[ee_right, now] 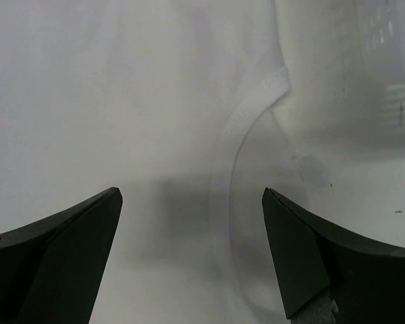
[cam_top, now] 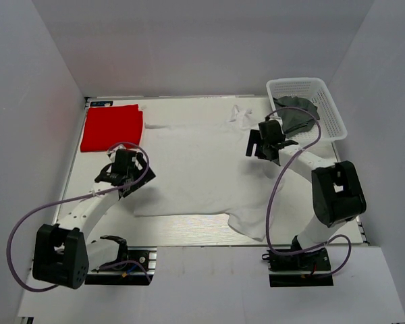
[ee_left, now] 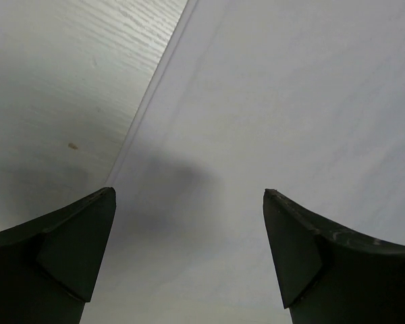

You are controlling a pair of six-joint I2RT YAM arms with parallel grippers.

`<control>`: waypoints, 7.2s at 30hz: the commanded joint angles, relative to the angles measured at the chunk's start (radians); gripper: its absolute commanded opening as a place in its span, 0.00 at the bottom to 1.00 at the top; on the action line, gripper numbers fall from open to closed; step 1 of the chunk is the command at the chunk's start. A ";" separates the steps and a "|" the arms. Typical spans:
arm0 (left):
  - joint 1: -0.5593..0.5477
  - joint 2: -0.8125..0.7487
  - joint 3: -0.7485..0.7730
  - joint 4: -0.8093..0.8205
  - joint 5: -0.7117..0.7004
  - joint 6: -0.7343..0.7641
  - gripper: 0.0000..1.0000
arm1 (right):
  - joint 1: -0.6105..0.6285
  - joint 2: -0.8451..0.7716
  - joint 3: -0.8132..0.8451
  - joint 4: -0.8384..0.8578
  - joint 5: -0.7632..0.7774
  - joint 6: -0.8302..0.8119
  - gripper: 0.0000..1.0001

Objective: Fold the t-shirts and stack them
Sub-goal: Flatten out the tshirt, then grap the side of the flattened tshirt closest away from the robot with both arms, then fold the flattened tshirt in 1/3 of the way, then grap the side of the flattened tshirt furthest away from the robot with both arms

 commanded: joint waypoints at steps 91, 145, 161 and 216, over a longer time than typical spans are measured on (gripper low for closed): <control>-0.016 -0.421 -0.287 -0.255 -0.034 -0.336 0.00 | 0.374 -0.412 -0.460 -0.510 -0.249 0.460 0.41; 0.035 0.315 0.402 0.037 -0.134 -0.068 1.00 | 0.000 0.146 0.357 -0.226 -0.198 -0.075 0.75; 0.026 0.499 0.260 0.070 0.072 0.016 1.00 | -0.051 -0.003 -0.120 -0.051 -0.218 0.071 0.89; 0.095 0.534 0.469 -0.019 -0.241 -0.003 0.94 | 0.190 0.141 0.303 -0.105 0.054 0.114 0.91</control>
